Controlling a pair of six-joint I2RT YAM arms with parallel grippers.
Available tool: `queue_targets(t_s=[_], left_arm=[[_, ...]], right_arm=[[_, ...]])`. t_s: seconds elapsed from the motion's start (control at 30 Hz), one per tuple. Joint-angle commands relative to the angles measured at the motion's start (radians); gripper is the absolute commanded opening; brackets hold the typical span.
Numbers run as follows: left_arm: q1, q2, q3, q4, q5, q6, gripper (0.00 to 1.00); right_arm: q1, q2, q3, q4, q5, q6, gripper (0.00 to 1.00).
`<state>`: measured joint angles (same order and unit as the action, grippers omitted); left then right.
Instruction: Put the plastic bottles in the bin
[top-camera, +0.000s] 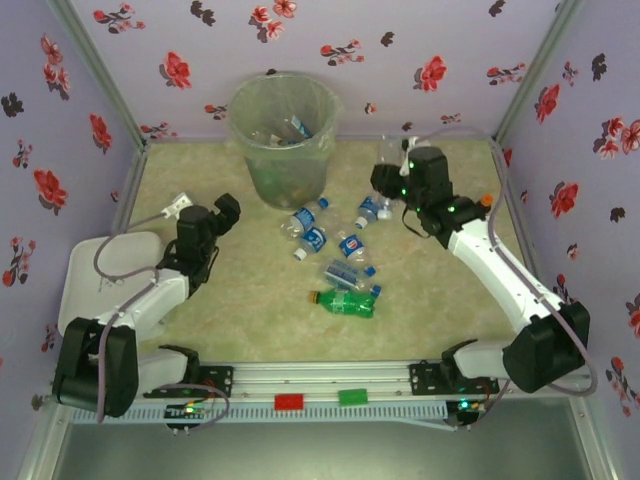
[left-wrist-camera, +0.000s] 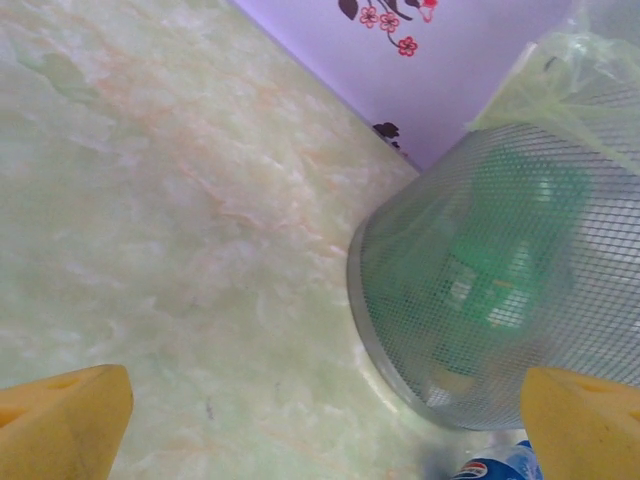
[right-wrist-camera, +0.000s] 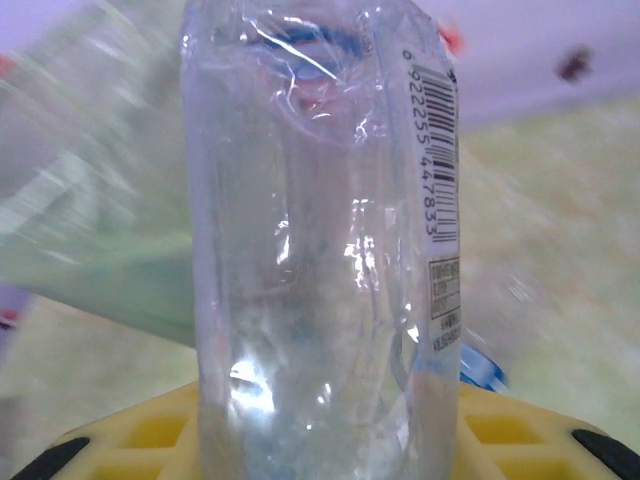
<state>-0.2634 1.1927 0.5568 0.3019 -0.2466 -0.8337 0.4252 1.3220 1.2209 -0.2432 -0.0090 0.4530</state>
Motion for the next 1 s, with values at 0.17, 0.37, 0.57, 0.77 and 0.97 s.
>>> queue_targets(t_s=[0.17, 0.37, 0.57, 0.77, 0.97], left_arm=[[0.058, -0.030, -0.038, 0.019, 0.083, 0.005, 1.00], [0.058, -0.030, -0.037, 0.016, 0.147, 0.042, 1.00], [0.060, -0.049, -0.037, -0.036, 0.159, 0.097, 1.00], [0.064, -0.070, -0.048, -0.054, 0.161, 0.121, 1.00], [0.066, -0.100, -0.058, -0.070, 0.161, 0.140, 1.00]], right_arm=[[0.008, 0.192, 0.260, 0.252, -0.209, 0.147, 0.41], [0.054, 0.413, 0.528, 0.285, -0.229, 0.161, 0.39], [0.097, 0.605, 0.762, 0.250, -0.195, 0.159, 0.37], [0.134, 0.795, 0.994, 0.155, -0.156, 0.122, 0.37], [0.156, 0.918, 1.132, 0.047, -0.112, 0.075, 0.39]])
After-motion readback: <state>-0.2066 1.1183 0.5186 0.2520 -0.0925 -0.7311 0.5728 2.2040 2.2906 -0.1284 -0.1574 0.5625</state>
